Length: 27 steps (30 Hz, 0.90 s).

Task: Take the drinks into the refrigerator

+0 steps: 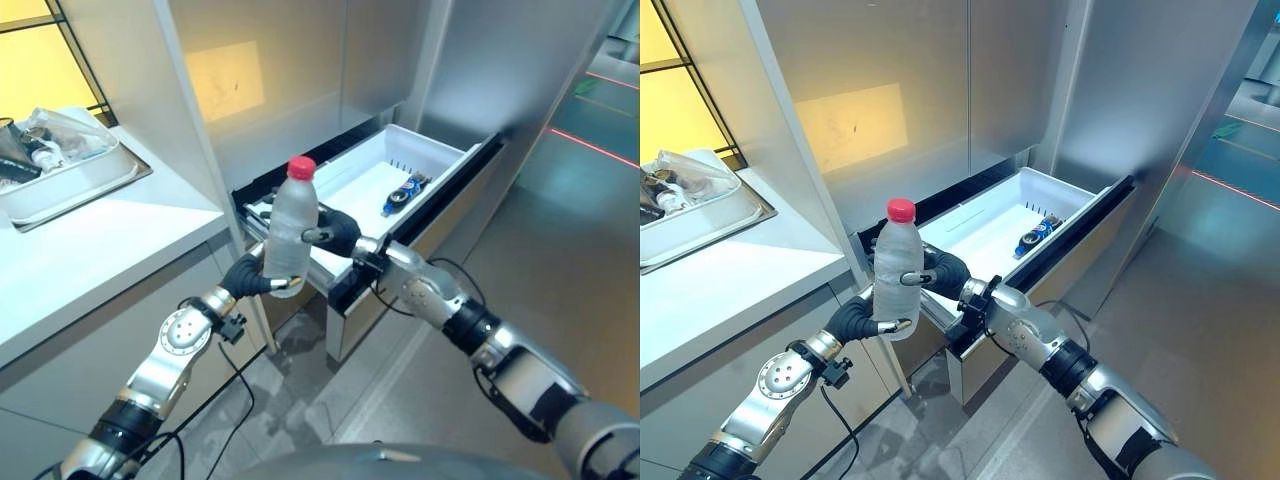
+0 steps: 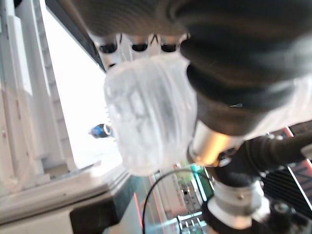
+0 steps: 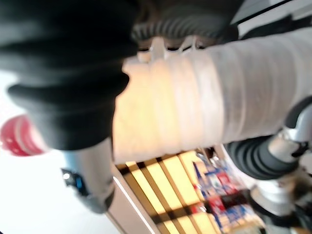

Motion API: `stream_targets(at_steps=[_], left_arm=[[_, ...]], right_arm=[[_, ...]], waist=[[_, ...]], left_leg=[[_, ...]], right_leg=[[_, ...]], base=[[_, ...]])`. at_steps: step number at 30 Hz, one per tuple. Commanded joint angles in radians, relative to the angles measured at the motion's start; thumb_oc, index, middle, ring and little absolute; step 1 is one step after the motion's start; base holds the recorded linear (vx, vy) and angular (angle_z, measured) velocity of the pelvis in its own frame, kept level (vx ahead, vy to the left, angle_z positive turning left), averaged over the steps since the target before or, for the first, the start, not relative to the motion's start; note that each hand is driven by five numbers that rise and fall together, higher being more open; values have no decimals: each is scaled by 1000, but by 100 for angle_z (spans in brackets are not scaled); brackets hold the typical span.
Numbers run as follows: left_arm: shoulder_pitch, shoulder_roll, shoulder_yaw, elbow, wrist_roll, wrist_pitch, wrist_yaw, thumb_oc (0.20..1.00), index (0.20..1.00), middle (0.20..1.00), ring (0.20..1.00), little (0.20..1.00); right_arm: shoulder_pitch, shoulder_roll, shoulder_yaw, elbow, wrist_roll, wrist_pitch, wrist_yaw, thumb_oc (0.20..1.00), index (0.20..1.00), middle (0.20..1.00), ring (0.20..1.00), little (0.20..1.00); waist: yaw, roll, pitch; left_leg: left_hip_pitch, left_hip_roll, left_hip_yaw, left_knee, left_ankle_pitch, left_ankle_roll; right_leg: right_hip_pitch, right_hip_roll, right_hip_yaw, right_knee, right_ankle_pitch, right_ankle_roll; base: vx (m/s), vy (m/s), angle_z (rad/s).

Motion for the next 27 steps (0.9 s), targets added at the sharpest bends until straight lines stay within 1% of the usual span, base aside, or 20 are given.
stream_targets(at_steps=[1, 2, 4, 5, 8, 11, 12, 15, 19, 24, 26, 27], left_arm=[[-233, -28, 86, 1, -28, -61, 111, 200, 200, 200, 200, 200], [-234, -29, 88, 5, -36, -59, 118, 200, 200, 200, 200, 200], [-236, -29, 91, 11, -45, -66, 119, 200, 200, 200, 200, 200], [-234, -32, 89, 14, -49, -69, 120, 200, 200, 200, 200, 200], [-235, -27, 76, 10, -62, -74, 115, 200, 200, 200, 200, 200], [-240, -22, 67, 3, -79, -81, 102, 200, 200, 200, 200, 200], [-241, -22, 52, -3, -87, -81, 92, 200, 200, 200, 200, 200], [-249, -18, 39, -14, -95, -84, 86, 200, 200, 200, 200, 200], [-258, -14, 24, -21, -98, -83, 78, 200, 200, 200, 200, 200], [-264, -12, 16, -19, -98, -81, 76, 200, 200, 200, 200, 200], [-274, -2, 8, -24, -93, -82, 71, 200, 200, 200, 200, 200], [-278, 1, 3, -25, -86, -83, 68, 200, 200, 200, 200, 200]], right_arm=[[-104, 165, 69, -56, 49, -22, 18, 1000, 1000, 1000, 1000, 1000], [-121, 165, 65, -44, 38, -32, -1, 1000, 1000, 1000, 1000, 1000], [-161, 153, 69, -66, 12, -24, 8, 1000, 1000, 1000, 1000, 1000], [-184, 142, 62, -61, -2, -36, 3, 1000, 1000, 1000, 1000, 1000], [-243, 132, 23, 19, -29, -64, -18, 1000, 1000, 1000, 1000, 1000], [-286, 126, 20, 45, -49, -66, -8, 1000, 1000, 1000, 1000, 1000], [-314, 118, 12, 87, -63, -78, -15, 1000, 1000, 1000, 1000, 1000], [-342, 122, 7, 128, -65, -87, -20, 1000, 1000, 1000, 1000, 1000], [-360, 115, 25, 135, -89, -79, -8, 1000, 1000, 1000, 1000, 1000], [-374, 116, 18, 197, -100, -75, -9, 1000, 1000, 1000, 1000, 1000], [-391, 108, 30, 214, -102, -67, -1, 1000, 1000, 1000, 1000, 1000], [-395, 102, 45, 201, -102, -53, 17, 1000, 1000, 1000, 1000, 1000]], waist=[[1, -21, 41], [2, -22, 41], [2, -23, 39], [4, -24, 36], [9, -25, 33], [10, -28, 33], [13, -30, 31], [15, -32, 31], [14, -32, 30], [17, -32, 27], [20, -34, 28], [20, -35, 29]], left_leg=[[41, -90, -30, 46, -137, 92], [42, -90, -30, 46, -137, 91], [44, -89, -31, 43, -137, 91], [44, -89, -32, 43, -137, 91], [45, -89, -34, 43, -135, 91], [46, -88, -36, 43, -135, 90], [48, -87, -37, 40, -134, 90], [48, -87, -40, 41, -135, 90], [48, -88, -44, 41, -136, 90], [48, -88, -43, 40, -135, 89], [46, -89, -46, 41, -135, 89], [45, -89, -47, 42, -134, 89]], right_leg=[[95, -4, -49, 32, -158, 13], [95, -3, -49, 32, -157, 13], [97, -3, -50, 31, -157, 13], [99, -3, -52, 30, -158, 13], [100, -4, -55, 29, -157, 12], [103, -3, -57, 28, -157, 12], [107, -4, -60, 27, -157, 12], [108, -3, -64, 27, -157, 12], [108, -3, -64, 27, -157, 12], [111, -3, -66, 26, -157, 12], [108, -3, -68, 28, -156, 13], [108, -3, -68, 29, -157, 12]], base=[[0, 0, 0], [0, 0, 0], [0, 0, 0], [0, 0, 0], [0, 0, 0], [0, 0, 0], [0, 0, 0], [2, -4, 2], [1, -2, 2], [3, 1, 1], [0, 0, 0], [-11, 7, 6]])
